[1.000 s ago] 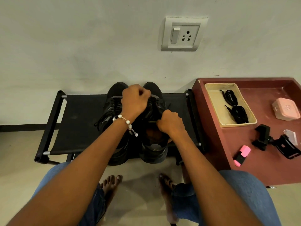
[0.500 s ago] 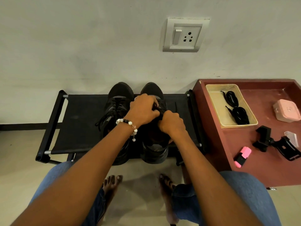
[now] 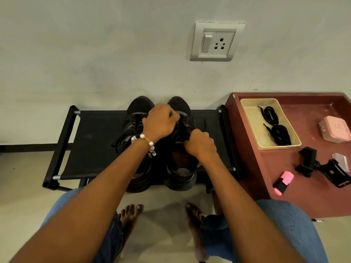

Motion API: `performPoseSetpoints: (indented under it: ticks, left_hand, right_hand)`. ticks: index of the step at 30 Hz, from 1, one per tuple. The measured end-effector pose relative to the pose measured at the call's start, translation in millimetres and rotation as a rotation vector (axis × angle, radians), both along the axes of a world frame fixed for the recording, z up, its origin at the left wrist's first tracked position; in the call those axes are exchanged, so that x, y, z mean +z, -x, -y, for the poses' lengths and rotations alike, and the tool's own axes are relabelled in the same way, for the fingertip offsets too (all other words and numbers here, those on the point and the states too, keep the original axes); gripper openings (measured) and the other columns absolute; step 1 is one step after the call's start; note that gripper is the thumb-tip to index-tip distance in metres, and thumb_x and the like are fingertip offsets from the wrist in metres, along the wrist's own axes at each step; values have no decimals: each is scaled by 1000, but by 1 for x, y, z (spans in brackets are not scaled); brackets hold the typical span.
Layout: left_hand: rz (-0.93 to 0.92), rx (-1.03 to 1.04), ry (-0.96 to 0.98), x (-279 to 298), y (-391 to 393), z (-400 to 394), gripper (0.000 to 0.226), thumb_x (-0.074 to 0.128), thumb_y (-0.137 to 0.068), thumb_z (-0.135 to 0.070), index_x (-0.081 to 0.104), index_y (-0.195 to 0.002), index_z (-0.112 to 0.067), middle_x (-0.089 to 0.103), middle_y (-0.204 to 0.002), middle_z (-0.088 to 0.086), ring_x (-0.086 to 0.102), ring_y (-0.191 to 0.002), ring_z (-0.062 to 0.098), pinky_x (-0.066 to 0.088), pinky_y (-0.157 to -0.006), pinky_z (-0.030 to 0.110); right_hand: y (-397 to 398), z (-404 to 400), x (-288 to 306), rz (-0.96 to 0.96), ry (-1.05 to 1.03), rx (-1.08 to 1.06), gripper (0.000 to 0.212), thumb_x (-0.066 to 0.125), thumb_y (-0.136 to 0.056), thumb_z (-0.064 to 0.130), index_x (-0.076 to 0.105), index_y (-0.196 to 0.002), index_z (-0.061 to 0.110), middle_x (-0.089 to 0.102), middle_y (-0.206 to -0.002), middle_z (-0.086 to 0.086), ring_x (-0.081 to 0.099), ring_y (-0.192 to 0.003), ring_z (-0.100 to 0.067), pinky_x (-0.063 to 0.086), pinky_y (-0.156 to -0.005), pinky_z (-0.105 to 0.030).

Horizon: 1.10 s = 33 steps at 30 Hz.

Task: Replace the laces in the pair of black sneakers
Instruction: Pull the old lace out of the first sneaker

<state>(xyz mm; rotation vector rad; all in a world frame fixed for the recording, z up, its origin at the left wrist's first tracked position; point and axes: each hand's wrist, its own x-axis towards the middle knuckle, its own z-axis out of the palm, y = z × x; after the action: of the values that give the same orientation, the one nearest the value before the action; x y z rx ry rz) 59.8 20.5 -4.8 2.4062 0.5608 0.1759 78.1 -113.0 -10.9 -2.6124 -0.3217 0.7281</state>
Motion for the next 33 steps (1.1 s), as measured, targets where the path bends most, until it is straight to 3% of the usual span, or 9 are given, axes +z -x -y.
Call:
performPoseSetpoints:
  ticks: [2,6,8,10,12,15,23,29,33]
  left_hand:
    - [118,75,325,9,1,-4,32,52,-96,-22,56,-73,0,54,-72,20,51,-68,24,42,-63,17]
    - [493,268,1230,33,1,-3,18,43,-102,-15,50,-87,-8,62,-81,9,63,-71,25,56,-76,42]
    - [612,288,1427,37,0,-5,20,41,-102,-14,45,-82,-10,58,-71,8,53,-56,19,55,-67,41]
    - [542,298,1287,33,0,-6,18,44,-100,-13,45,-82,-13,54,-64,4,44,-49,13,49,-56,34]
    - [383,217,841,25,3,-3,3,52,-96,-14,50,-94,-16,53,-66,0,44,-49,8,46,-54,27]
    - [231,-61,204,10,4,4,21,62,-88,-15,59,-110,-18,60,-77,-6,57,-65,6,49,-68,15]
    - [-65,-150,-497,-11,7,27,24,62,-89,-28,66,-109,-17,52,-120,8,51,-112,31,48,-89,42]
    - [2,-163,-507,-9,7,28,21,47,-96,-21,62,-96,-7,56,-105,8,58,-91,29,36,-66,31]
    - [-144,-53,-164,0,1,9,24,56,-90,-23,66,-84,-1,67,-89,10,63,-84,28,45,-71,35]
  right_hand:
    - [-1,1,0,-12,-2,0,25,55,-95,25,52,-109,4,56,-117,-19,56,-106,-40,43,-74,-39]
    - [0,1,1,-17,-2,2,19,55,-95,26,45,-94,9,56,-115,-17,56,-105,-39,44,-74,-39]
    - [-1,1,1,-14,-2,4,19,55,-95,26,48,-97,8,56,-115,-18,56,-105,-39,45,-75,-39]
    - [-1,2,1,-14,1,3,21,55,-95,25,51,-104,6,56,-116,-18,56,-105,-39,45,-75,-39]
    - [-1,2,1,-15,5,2,24,55,-95,25,52,-109,6,55,-118,-18,55,-107,-39,44,-75,-39]
    - [-1,2,1,-10,11,7,30,55,-96,27,53,-116,4,55,-120,-18,55,-109,-39,43,-76,-39]
    - [-2,0,-2,8,10,-5,28,53,-97,28,53,-112,5,56,-117,-17,57,-105,-37,44,-73,-38]
    - [1,1,-1,14,10,-1,28,53,-96,28,54,-113,5,56,-116,-18,57,-105,-37,43,-73,-38]
    - [0,1,1,0,14,3,33,54,-96,29,53,-118,5,55,-120,-18,56,-108,-39,46,-79,-41]
